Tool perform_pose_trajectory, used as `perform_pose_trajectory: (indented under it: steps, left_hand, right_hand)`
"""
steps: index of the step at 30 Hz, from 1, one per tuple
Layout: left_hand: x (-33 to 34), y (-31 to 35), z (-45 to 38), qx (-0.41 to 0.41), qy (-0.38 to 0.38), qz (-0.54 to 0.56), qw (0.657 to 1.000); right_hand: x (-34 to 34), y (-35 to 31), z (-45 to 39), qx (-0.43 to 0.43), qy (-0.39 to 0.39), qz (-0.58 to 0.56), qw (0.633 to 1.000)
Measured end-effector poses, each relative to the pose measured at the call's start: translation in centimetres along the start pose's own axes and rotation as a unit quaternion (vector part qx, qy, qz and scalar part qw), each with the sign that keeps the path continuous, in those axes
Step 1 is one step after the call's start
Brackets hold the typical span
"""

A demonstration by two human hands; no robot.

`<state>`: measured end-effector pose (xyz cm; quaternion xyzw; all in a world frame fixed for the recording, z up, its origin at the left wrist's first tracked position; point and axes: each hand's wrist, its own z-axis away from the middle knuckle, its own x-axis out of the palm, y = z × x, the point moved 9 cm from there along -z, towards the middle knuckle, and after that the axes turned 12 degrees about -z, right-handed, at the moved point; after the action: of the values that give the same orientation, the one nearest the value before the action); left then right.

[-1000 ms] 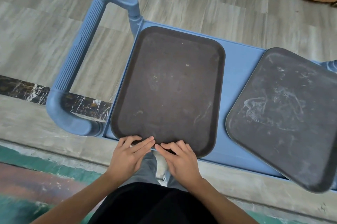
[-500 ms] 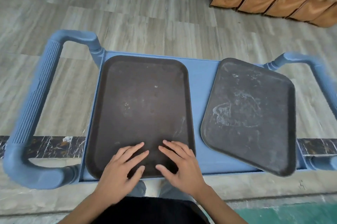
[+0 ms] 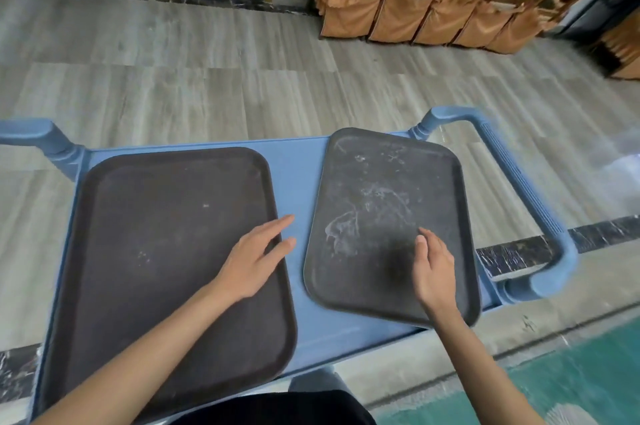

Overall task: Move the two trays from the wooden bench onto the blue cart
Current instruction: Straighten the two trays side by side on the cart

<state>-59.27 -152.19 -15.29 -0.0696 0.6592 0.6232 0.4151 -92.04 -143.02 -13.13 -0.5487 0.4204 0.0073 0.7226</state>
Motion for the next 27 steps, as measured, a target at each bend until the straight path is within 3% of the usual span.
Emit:
perform_pose_trajectory:
  steps: [3,5,9,15,20,27]
  left_hand:
    - [2.1,0.4,-4.1,-0.103,0.009,0.142,0.984]
    - [3.9,0.2,-6.2,-0.196,0.01,0.267,0.943]
    - [5.5,-0.5,-9.0,-0.275,0.03,0.357,0.892]
    - [7.0,-0.4,-11.3,-0.299,0.004,0.435,0.849]
    - [7.2,0.8,-11.8,-0.306,-0.004,0.423,0.853]
    - [6.2,1.1,-10.7,-0.302,-0.007,0.427,0.852]
  right_hand:
    - [-4.7,2.9,-4.3,0.063,0.041,-0.053,0.996]
    - [-6.7,5.2,-6.7,0.12,0.047,-0.09,0.988]
    - [-7.7,8.1,-10.8,0.185,0.004,-0.201,0.962]
    - [-7.4,9.3,-14.8,0.216,-0.054,-0.28,0.934]
    - [-7.1,9.7,-15.8,0.258,-0.072,-0.345,0.899]
    - [-6.7,9.7,-17.7,0.263,-0.113,-0.35,0.892]
